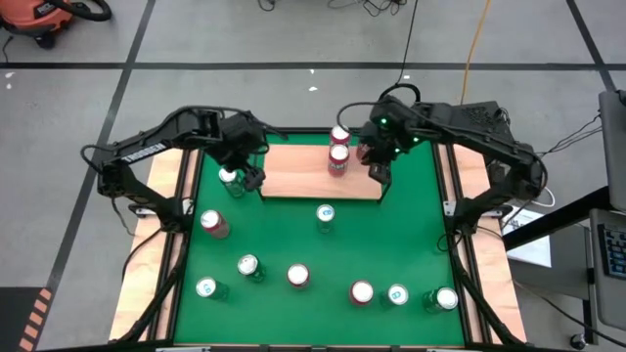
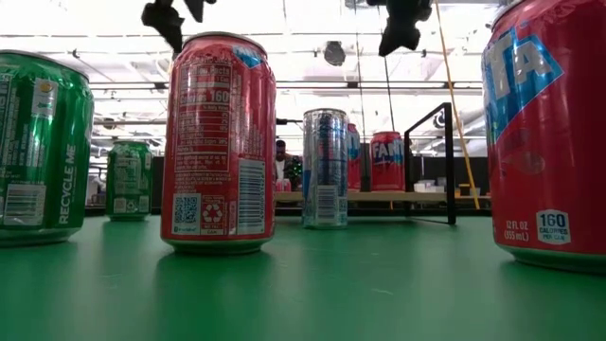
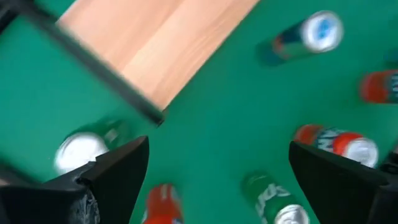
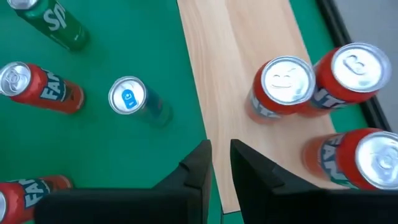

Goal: Place canned beverage on shelf
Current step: Put the red soda can aligned with the other red soda can on the shelf

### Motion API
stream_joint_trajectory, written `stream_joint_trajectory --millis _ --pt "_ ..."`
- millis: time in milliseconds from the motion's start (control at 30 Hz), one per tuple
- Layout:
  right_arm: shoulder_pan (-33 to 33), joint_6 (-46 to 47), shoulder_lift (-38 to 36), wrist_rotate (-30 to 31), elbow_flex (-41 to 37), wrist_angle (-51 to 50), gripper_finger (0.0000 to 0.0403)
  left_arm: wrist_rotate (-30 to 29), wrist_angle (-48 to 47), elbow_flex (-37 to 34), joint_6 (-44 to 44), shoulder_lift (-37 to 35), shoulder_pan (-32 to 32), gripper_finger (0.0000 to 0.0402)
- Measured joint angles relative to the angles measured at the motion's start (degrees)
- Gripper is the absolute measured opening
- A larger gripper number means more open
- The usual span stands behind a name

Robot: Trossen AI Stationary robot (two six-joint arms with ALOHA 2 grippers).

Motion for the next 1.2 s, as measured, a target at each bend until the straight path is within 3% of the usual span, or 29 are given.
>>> stream_joint_trajectory --millis 200,433,667,867,1200 --pt "-0.05 0.02 -1.48 -0.23 0.00 -0.39 0.0049 -2.26 -3.21 -0.67 -5.62 -0.12 -3.69 0.0383" --pt "0.06 0.61 -2.08 -0.42 0.00 -6.01 0.0049 3.65 -3.75 -12.57 -20.28 -2.74 -6.28 0.0383" --pt "0.09 -0.96 -2.16 -3.75 0.00 -8.48 0.0049 3.63 -3.76 -19.35 -33.59 -3.37 -10.56 0.0383" --pt "0.42 -3.11 -2.19 -8.05 0.00 -9.00 0.0049 3.18 -3.78 -24.93 -35.57 -3.93 -13.35 0.0383" --pt "2.19 -7.70 -2.16 -8.11 0.00 -9.70 0.0049 0.65 -3.65 -33.23 -33.18 -7.15 -12.37 0.0383"
